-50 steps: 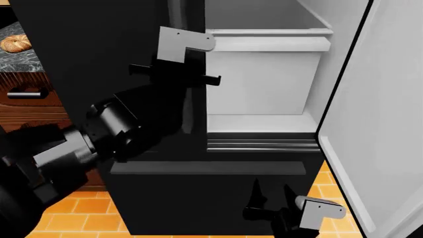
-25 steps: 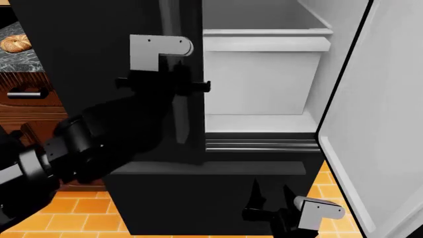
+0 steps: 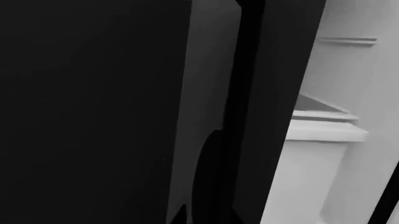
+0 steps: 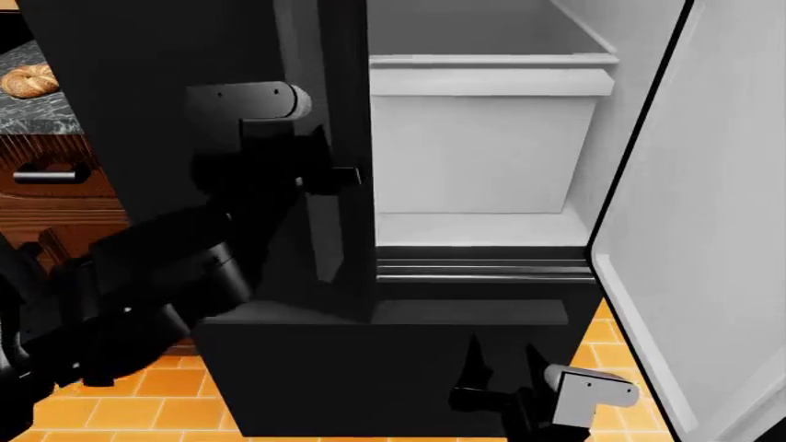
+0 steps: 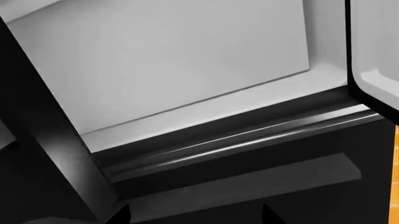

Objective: Open the fridge doors

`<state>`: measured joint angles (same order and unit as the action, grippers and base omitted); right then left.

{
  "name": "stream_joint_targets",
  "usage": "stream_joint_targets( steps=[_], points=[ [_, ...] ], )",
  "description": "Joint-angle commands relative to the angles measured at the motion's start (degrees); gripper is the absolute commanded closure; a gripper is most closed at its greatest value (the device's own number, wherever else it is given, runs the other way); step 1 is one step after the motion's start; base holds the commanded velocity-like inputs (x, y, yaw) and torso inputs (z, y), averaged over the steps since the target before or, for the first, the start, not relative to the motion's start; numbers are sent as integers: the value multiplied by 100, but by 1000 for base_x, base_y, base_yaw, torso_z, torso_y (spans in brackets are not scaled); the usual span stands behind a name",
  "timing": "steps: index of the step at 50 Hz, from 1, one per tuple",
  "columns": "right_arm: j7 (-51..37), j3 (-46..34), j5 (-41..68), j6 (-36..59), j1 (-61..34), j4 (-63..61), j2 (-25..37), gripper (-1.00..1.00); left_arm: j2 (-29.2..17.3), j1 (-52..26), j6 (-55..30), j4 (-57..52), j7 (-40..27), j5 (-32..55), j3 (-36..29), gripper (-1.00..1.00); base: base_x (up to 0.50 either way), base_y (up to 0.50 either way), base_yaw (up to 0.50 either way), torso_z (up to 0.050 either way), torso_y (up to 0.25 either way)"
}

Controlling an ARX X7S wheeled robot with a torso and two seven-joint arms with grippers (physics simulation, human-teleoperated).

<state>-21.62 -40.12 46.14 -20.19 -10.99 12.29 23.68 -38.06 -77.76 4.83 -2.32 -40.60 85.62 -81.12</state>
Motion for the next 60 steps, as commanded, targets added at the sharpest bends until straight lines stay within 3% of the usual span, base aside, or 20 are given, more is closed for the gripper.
stream_joint_targets(
  steps=[1,38,60],
  points=[
    [2,0,-15,15,-9,22,-8,-100,-712,483,201,-709,-69,317,-147,100,0,0,2,0,0],
    [2,-8,-21,45,-9,-1,-10,-100,-2334,-25,-458,-2110,283,338,-68,100,0,0,1,-1,0],
    [-27,-76,-142,93,-33,25,-37,-100,-3675,491,114,-2983,1157,418,-88,100,0,0,1,0,0]
  ],
)
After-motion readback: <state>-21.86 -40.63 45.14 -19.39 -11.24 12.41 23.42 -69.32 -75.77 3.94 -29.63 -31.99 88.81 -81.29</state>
